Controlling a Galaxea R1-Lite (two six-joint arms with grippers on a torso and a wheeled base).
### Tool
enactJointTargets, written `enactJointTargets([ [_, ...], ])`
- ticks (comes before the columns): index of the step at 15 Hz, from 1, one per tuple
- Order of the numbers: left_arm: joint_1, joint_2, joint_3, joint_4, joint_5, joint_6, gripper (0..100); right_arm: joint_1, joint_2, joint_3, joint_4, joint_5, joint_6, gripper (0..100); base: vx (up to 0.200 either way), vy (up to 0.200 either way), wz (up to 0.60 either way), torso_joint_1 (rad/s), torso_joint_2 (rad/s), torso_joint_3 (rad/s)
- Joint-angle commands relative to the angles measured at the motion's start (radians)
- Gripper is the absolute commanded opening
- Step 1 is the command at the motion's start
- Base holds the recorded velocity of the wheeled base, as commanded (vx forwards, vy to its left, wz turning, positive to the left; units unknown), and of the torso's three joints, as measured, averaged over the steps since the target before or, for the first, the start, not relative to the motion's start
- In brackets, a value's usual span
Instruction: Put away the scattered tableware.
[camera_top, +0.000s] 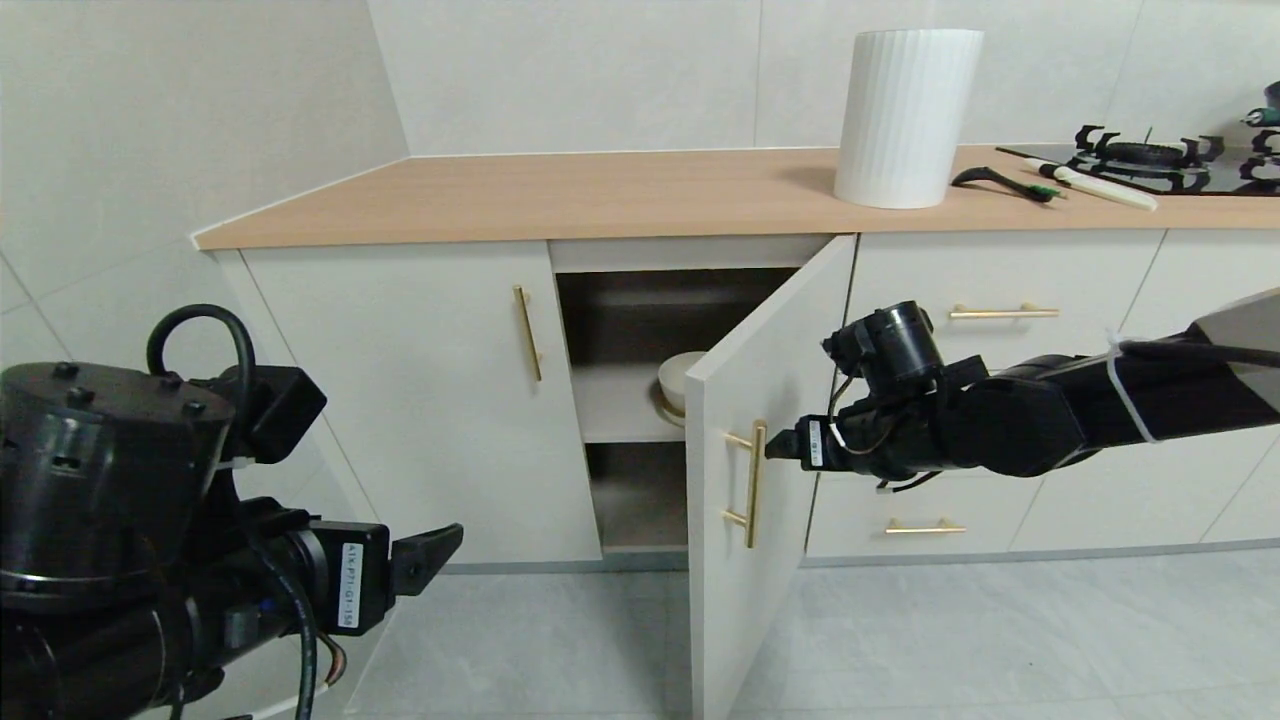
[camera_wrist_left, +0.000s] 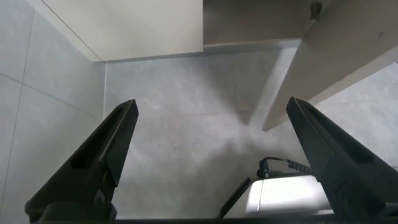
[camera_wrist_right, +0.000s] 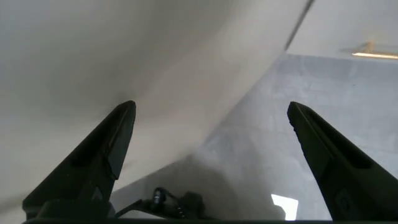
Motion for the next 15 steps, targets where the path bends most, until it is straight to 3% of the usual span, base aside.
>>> enactJointTargets([
  [1,0.001,-0.004,-0.003,0.000,0.001,0.000,100,0.016,0.040,-0.001,-0.032,-0.013,0.013,100,0.200,0.000,0.00,-0.002,0.00,0.002],
  [6,0.006,-0.018,-0.007,-0.004,0.004,-0.002,100,0.028,0.100,-0.035,-0.146,-0.072,0.113,100,0.200,0.000,0.00,0.000,0.01,0.002],
  [9,0.006,-0.018,-0.007,-0.006,0.004,-0.002,100,0.030,0.166,-0.154,-0.159,-0.125,0.278,100,0.000,0.000,0.00,0.000,0.00,0.000],
  [15,0.006,-0.021,-0.007,-0.006,0.002,-0.002,100,0.024,0.295,-0.340,-0.161,-0.300,0.360,100,0.000,0.000,0.00,0.000,0.00,0.000],
])
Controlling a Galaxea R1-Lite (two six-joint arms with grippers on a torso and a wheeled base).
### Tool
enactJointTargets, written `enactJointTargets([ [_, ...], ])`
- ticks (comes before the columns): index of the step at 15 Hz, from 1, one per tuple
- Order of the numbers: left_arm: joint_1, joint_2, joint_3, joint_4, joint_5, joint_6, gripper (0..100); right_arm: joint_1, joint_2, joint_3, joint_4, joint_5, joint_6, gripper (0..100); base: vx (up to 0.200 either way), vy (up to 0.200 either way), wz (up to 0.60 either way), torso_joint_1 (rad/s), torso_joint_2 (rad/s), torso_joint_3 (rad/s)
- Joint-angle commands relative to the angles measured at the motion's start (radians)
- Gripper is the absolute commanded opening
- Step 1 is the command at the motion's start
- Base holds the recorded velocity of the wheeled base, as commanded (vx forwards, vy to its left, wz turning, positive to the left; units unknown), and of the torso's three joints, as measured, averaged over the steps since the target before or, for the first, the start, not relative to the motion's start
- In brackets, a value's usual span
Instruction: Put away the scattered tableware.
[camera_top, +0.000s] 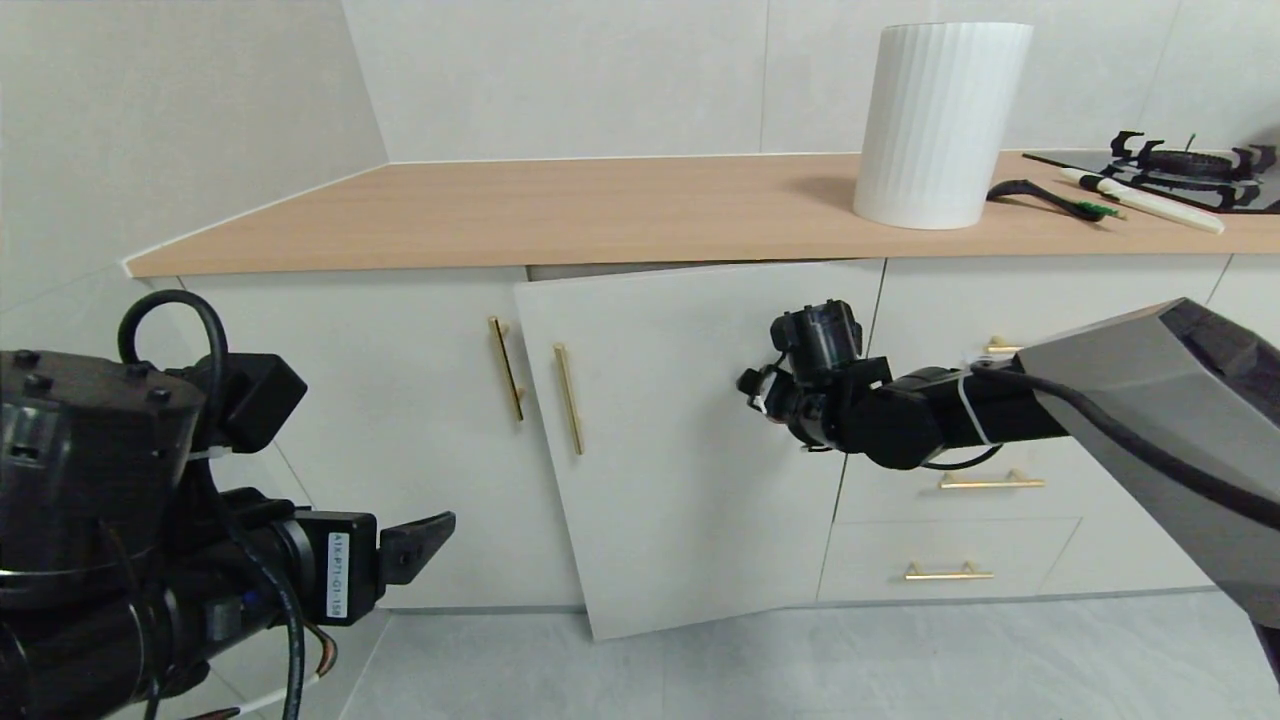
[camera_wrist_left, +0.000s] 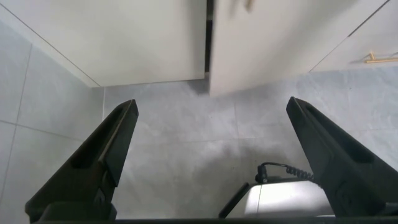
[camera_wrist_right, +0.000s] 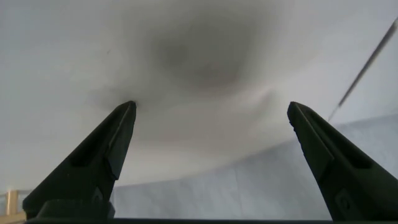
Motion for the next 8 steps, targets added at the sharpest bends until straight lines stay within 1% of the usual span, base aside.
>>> enactJointTargets([
  [1,0.000,-0.001,0.000,0.000,-0.001,0.000,100,-0.011,0.060,-0.056,0.000,-0.032,0.004,100,0.000,0.000,0.00,0.000,0.00,0.000],
  [3,0.000,-0.001,0.000,0.000,-0.001,0.000,100,-0.025,0.077,-0.086,0.000,-0.060,0.016,100,0.000,0.000,0.00,0.000,0.00,0.000],
  [8,0.000,-0.001,0.002,0.000,-0.001,-0.002,100,-0.045,0.086,-0.125,0.000,-0.082,0.021,100,0.000,0.000,0.00,0.000,0.00,0.000],
])
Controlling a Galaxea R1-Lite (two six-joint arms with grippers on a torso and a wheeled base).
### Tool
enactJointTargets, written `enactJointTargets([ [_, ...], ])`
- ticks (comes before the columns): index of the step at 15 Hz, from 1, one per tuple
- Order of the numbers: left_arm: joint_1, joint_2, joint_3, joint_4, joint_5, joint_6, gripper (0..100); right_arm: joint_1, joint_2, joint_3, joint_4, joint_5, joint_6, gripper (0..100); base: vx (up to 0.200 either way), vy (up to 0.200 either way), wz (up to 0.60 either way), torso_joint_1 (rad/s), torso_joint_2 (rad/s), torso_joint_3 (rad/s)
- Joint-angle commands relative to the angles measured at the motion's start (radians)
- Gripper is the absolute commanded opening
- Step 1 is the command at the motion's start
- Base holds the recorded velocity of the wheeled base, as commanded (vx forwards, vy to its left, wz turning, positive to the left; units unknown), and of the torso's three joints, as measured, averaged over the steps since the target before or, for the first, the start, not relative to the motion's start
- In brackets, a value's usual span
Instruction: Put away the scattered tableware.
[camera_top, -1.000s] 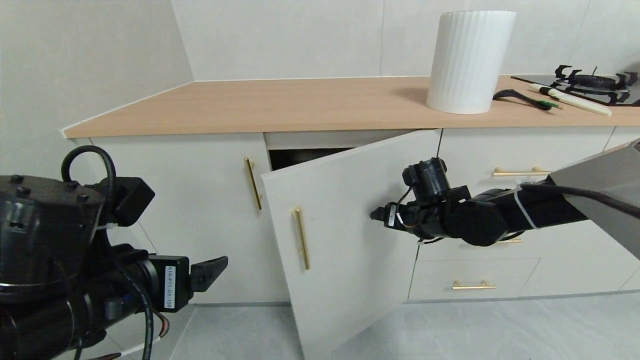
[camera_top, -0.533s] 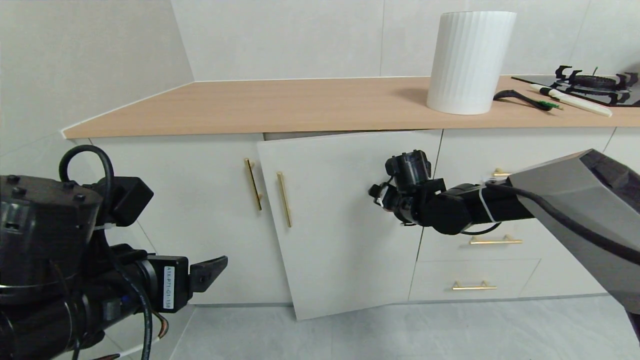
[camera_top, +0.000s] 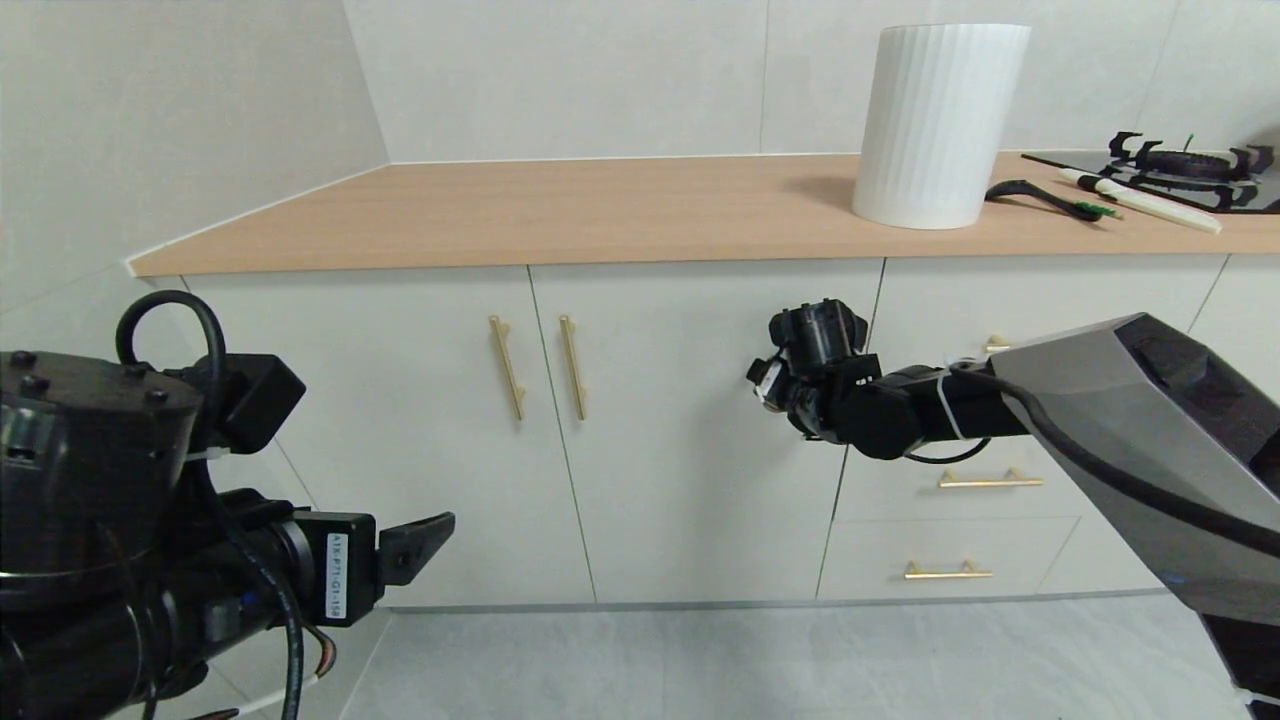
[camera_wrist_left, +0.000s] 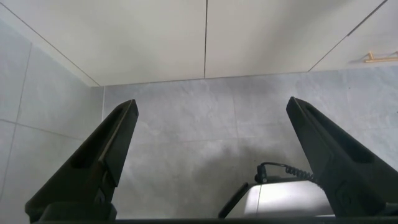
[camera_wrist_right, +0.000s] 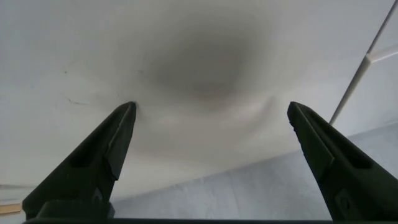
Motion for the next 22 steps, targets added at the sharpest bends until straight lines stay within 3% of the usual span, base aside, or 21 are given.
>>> enactJointTargets([
  [1,0.000,0.000,0.001,0.000,0.001,-0.001,100,-0.006,0.005,-0.008,-0.006,-0.007,0.001,100,0.000,0.000,0.00,0.000,0.00,0.000],
  [3,0.000,0.000,0.001,0.000,0.001,-0.001,100,-0.005,-0.018,0.015,0.005,-0.007,0.000,100,0.000,0.000,0.00,0.000,0.00,0.000],
  [6,0.000,0.000,0.001,0.000,-0.001,-0.002,100,0.026,-0.153,0.159,0.011,-0.001,-0.017,100,0.000,0.000,0.00,0.000,0.00,0.000],
  [7,0.000,-0.001,0.001,0.000,-0.003,-0.002,100,0.049,-0.293,0.296,0.006,-0.007,-0.053,100,0.000,0.000,0.00,0.000,0.00,0.000],
  [10,0.000,-0.077,0.027,-0.002,-0.001,0.013,100,0.047,-0.586,0.526,0.003,-0.009,-0.106,100,0.000,0.000,0.00,0.000,0.00,0.000],
  [12,0.049,-0.167,0.068,0.001,0.010,0.047,100,0.034,-0.808,0.737,0.000,-0.021,-0.184,100,0.000,0.000,0.00,0.000,0.00,0.000],
  [14,0.081,-0.337,0.177,0.001,0.030,0.096,100,0.023,-1.089,0.938,0.003,-0.030,-0.312,100,0.000,0.000,0.00,0.000,0.00,0.000],
  [16,0.129,-0.531,0.252,0.006,0.056,0.173,100,-0.072,-1.390,1.110,0.000,-0.026,-0.559,100,0.000,0.000,0.00,0.000,0.00,0.000],
  [19,0.219,-0.793,0.317,0.043,0.056,0.309,100,-0.229,-1.741,1.188,0.051,0.014,-0.735,100,0.000,0.000,0.00,0.000,0.00,0.000],
  [20,0.245,-0.839,0.324,0.058,0.056,0.337,100,-0.272,-1.802,1.188,0.075,0.016,-0.761,100,0.000,0.000,0.00,0.000,0.00,0.000],
  [21,0.322,-0.952,0.357,0.080,0.054,0.400,100,-0.313,-1.948,1.187,0.152,0.013,-0.803,100,0.000,0.000,0.00,0.000,0.00,0.000],
  [22,0.353,-1.006,0.369,0.092,0.054,0.420,100,-0.328,-2.014,1.187,0.192,0.013,-0.827,100,0.000,0.000,0.00,0.000,0.00,0.000],
])
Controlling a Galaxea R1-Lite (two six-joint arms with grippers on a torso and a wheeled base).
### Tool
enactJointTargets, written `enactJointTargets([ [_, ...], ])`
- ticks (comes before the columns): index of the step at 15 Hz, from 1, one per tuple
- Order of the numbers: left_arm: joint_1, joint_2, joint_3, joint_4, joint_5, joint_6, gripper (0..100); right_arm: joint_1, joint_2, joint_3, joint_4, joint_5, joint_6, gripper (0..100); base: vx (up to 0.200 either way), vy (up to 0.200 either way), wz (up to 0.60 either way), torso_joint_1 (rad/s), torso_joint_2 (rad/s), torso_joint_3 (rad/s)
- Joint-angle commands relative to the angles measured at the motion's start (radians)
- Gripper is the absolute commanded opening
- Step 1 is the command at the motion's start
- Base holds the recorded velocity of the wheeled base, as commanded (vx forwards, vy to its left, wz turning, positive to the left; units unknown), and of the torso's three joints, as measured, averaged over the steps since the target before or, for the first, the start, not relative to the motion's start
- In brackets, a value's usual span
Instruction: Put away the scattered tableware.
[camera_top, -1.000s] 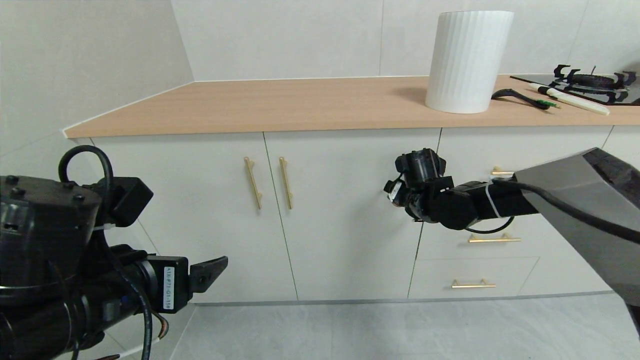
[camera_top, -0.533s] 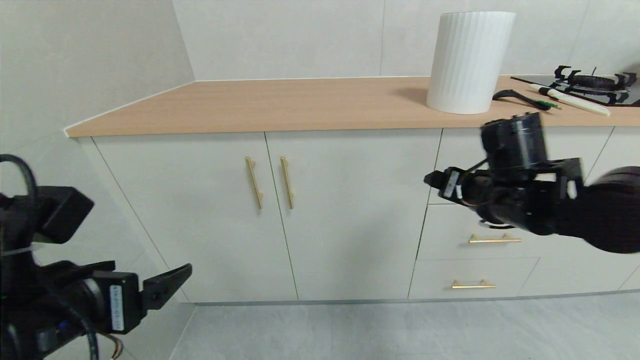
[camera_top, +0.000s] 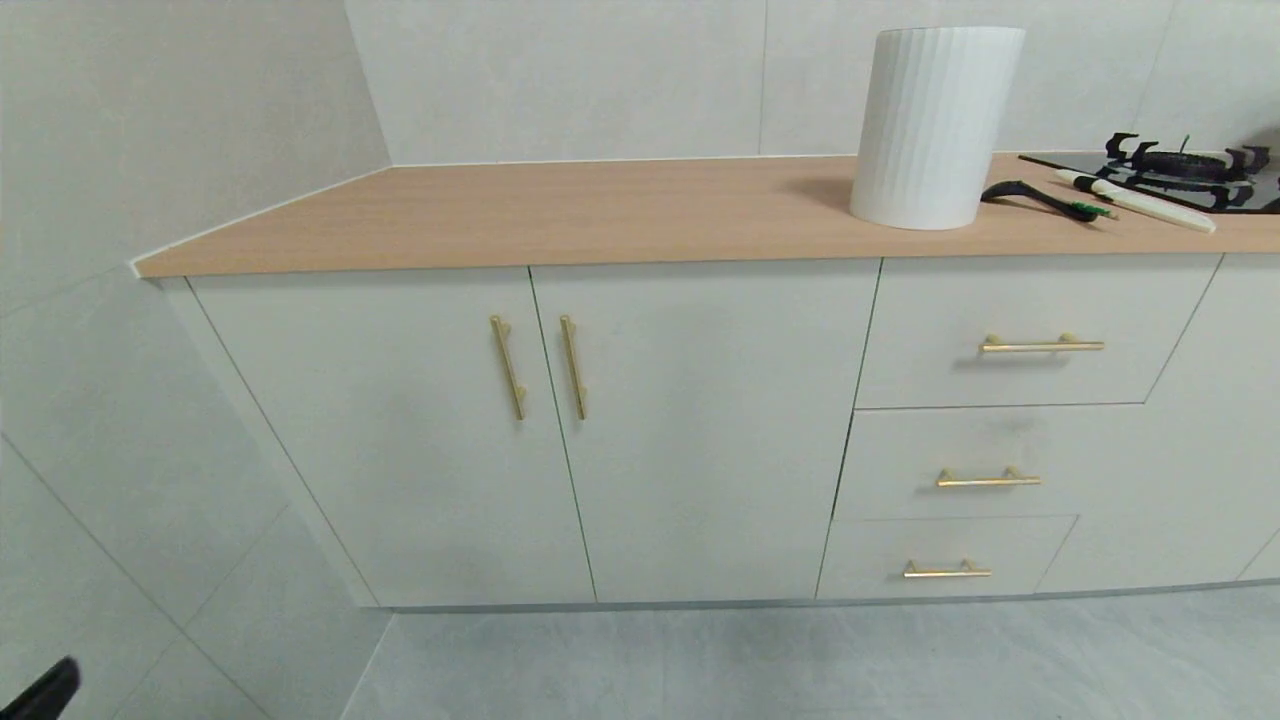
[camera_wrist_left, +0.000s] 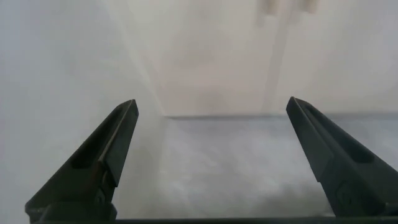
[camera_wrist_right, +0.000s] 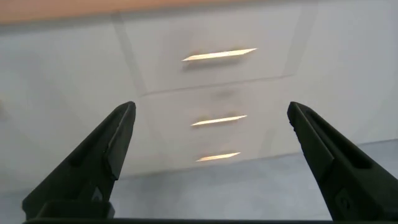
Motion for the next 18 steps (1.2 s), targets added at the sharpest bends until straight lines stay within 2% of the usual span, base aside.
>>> enactJointTargets([
  [1,0.145,-0.317,0.065,0.076,0.000,0.093,100,-0.143,-0.474,0.076,0.187,0.012,-0.157,100,0.000,0.000,0.00,0.000,0.00,0.000],
  [2,0.157,-0.365,0.063,0.119,-0.003,0.099,100,-0.143,-0.536,0.079,0.250,0.012,-0.167,100,0.000,0.000,0.00,0.000,0.00,0.000],
  [3,0.166,-0.389,0.057,0.162,0.003,0.089,100,-0.143,-0.632,0.081,0.371,0.012,-0.167,100,0.000,0.000,0.00,0.000,0.00,0.000],
  [4,0.169,-0.389,0.057,0.162,0.001,0.073,100,-0.150,-0.639,0.093,0.391,0.003,-0.148,100,0.000,0.000,0.00,0.000,0.00,0.000],
  [6,0.228,-0.389,0.058,0.161,0.001,0.069,100,-0.261,-0.656,0.101,0.393,0.012,-0.093,100,0.000,0.000,0.00,0.000,0.00,0.000],
  [7,0.229,-0.389,0.058,0.161,0.001,0.069,100,-0.265,-0.657,0.102,0.394,0.014,-0.093,100,0.000,0.000,0.00,0.000,0.00,0.000],
  [8,0.281,-0.394,0.058,0.161,0.000,0.047,100,-0.304,-0.735,0.175,0.399,0.064,-0.101,100,0.000,0.000,0.00,0.000,0.00,0.000],
  [9,0.321,-0.424,0.066,0.164,-0.017,0.046,100,-0.302,-0.737,0.234,0.393,0.052,-0.085,100,0.000,0.000,0.00,0.000,0.00,0.000],
  [11,0.366,-0.470,0.097,0.165,-0.049,0.050,100,-0.302,-0.737,0.328,0.356,0.041,-0.050,100,0.000,0.000,0.00,0.000,0.00,0.000],
  [12,0.364,-0.472,0.129,0.155,-0.054,0.044,100,-0.304,-0.737,0.392,0.292,0.050,-0.058,100,0.000,0.000,0.00,0.000,0.00,0.000],
  [14,0.360,-0.486,0.206,0.113,-0.135,0.050,100,-0.302,-0.737,0.553,0.130,0.127,-0.087,100,0.000,0.000,0.00,0.000,0.00,0.000],
  [15,0.360,-0.486,0.232,0.086,-0.152,0.050,100,-0.302,-0.737,0.601,0.089,0.135,-0.096,100,0.000,0.000,0.00,0.000,0.00,0.000],
  [16,0.360,-0.486,0.319,-0.014,-0.187,0.055,100,-0.302,-0.737,0.639,0.018,0.176,-0.102,100,0.000,0.000,0.00,0.000,0.00,0.000],
  [17,0.360,-0.486,0.379,-0.097,-0.232,0.061,100,-0.302,-0.737,0.638,0.031,0.216,-0.101,100,0.000,0.000,0.00,0.000,0.00,0.000],
  [18,0.360,-0.486,0.400,-0.158,-0.312,0.056,100,-0.302,-0.737,0.638,0.035,0.254,-0.101,100,0.000,0.000,0.00,0.000,0.00,0.000],
])
